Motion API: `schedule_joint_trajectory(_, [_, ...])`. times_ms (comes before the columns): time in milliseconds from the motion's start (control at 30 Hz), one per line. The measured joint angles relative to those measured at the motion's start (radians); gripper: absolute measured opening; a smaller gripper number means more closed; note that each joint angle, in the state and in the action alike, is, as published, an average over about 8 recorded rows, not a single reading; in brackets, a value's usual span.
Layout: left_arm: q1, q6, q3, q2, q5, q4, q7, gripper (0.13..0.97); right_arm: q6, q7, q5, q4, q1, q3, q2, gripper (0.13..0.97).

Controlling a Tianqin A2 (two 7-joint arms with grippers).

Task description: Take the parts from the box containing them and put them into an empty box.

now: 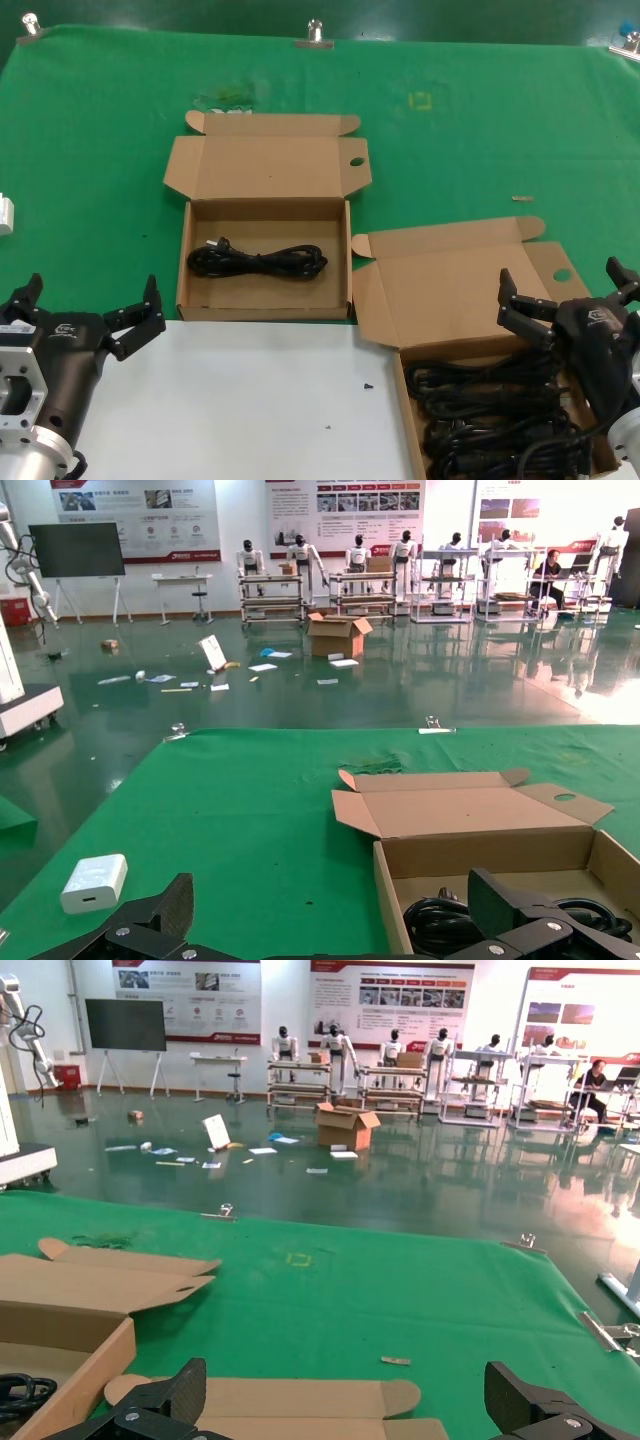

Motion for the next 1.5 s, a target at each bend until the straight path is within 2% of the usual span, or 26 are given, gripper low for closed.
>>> schedule_joint_trajectory(1500, [0.0,0.0,0.0,0.0,0.0,0.0,0.0,0.966,0.0,0.0,0.0,0.0,0.0,0.0,0.0,0.966])
